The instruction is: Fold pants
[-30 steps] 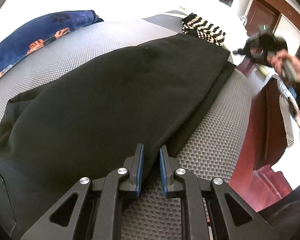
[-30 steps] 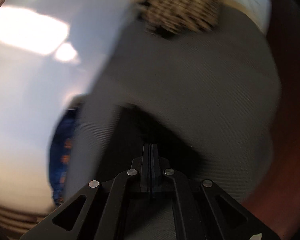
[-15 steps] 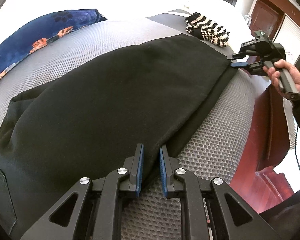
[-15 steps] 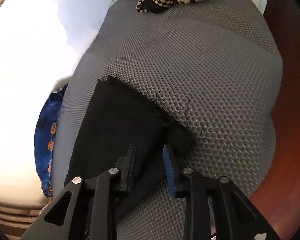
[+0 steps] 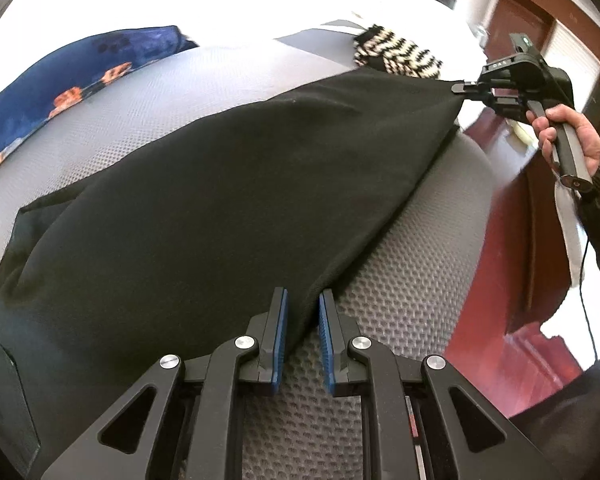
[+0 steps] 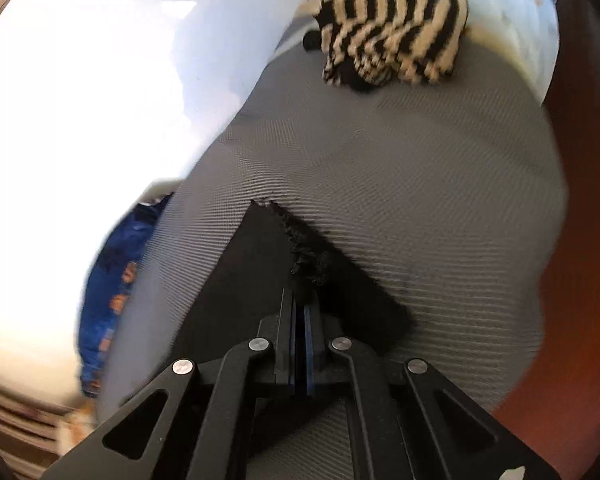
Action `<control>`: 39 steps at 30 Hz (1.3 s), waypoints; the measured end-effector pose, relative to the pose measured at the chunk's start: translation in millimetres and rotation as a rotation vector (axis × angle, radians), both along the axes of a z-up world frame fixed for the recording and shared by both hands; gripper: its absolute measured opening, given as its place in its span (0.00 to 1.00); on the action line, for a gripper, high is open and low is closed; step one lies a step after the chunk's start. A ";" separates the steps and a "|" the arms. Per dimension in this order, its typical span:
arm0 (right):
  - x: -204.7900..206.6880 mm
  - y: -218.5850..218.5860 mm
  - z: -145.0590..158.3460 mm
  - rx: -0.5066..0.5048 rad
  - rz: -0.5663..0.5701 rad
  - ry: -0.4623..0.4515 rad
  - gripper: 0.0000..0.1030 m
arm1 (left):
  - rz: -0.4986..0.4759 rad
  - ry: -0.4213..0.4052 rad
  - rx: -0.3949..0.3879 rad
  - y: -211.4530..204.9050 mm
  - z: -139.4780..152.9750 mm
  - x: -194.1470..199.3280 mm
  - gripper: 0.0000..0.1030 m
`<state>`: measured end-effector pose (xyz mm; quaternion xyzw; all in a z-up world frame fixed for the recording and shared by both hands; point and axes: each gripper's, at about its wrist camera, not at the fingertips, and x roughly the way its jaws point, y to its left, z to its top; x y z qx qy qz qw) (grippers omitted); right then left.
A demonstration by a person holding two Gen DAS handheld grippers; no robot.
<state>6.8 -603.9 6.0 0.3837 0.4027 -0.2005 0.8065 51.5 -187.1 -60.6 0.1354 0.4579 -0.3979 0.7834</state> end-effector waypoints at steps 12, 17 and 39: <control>-15.3 -6.7 -51.9 -0.001 -0.055 0.147 0.03 | 0.001 0.045 -0.031 8.9 -8.1 0.8 0.16; -9.2 -5.0 -44.6 -0.018 -0.047 0.191 0.21 | 0.027 0.087 -0.057 14.4 -2.2 4.5 0.22; 195.8 331.4 11.9 -0.019 1.011 0.073 0.37 | 0.786 -0.062 -0.043 243.2 20.4 34.1 0.46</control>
